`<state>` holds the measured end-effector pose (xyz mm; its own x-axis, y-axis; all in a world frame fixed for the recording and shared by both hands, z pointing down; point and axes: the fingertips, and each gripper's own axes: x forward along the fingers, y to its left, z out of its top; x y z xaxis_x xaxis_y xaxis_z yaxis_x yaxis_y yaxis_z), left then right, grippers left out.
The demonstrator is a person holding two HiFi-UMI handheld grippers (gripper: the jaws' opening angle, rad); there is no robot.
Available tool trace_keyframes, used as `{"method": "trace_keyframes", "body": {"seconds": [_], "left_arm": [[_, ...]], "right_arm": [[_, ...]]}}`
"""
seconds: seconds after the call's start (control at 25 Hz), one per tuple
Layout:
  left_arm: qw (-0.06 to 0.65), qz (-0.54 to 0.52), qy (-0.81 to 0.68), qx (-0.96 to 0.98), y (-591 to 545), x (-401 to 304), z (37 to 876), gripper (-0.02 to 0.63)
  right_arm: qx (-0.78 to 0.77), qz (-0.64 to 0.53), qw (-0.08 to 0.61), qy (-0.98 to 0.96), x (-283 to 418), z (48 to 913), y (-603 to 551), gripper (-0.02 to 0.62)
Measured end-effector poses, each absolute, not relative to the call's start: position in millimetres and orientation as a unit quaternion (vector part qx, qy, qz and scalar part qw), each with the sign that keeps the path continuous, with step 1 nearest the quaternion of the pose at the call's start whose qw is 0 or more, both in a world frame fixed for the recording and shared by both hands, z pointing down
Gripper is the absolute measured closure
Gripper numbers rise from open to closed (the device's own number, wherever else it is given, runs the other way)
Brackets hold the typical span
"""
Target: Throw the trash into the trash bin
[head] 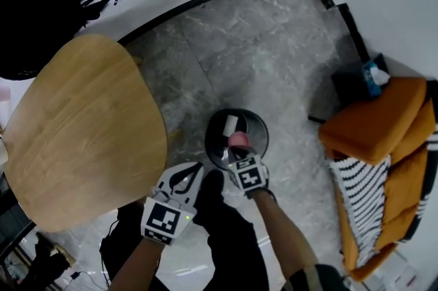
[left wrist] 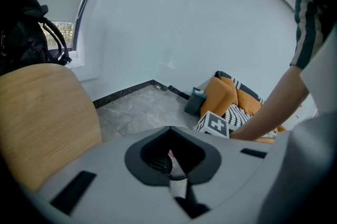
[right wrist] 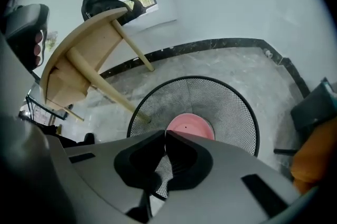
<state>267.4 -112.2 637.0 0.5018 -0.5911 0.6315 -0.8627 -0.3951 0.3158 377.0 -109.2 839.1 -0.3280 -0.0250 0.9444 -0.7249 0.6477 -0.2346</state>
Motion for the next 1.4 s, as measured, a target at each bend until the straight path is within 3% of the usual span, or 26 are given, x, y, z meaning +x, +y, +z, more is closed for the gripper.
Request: {"method": "trace_keyframes", "body": {"seconds": [0.08,0.24,0.64,0.88,1.4], "left_arm": [[0.314,0.218,-0.447,0.809,-110,272,640,0.607],[0.326,0.212,-0.453,0.802,-106,273,641,0.608],[0.332,0.207,-0.458,0.799,-89,256,606,0.607],[0.327,0.202,-0.459,0.801,-75,237,578,0.607],[0.313,0.197,-0.480,0.796,-37,157,502,0.607]], "right_arm": [[0.248,0.338,0.523,-0.743,379,844,-109,0.592],[0.270,0.321,0.520,-0.744,387,843,-117,0.522],[0.309,0.323,0.505,-0.739,395,798,-114,0.522],[0.314,0.315,0.507,-0.739,383,758,-99,0.584],[0.340,0.299,0.453,-0.768,310,635,-69,0.595]]}}
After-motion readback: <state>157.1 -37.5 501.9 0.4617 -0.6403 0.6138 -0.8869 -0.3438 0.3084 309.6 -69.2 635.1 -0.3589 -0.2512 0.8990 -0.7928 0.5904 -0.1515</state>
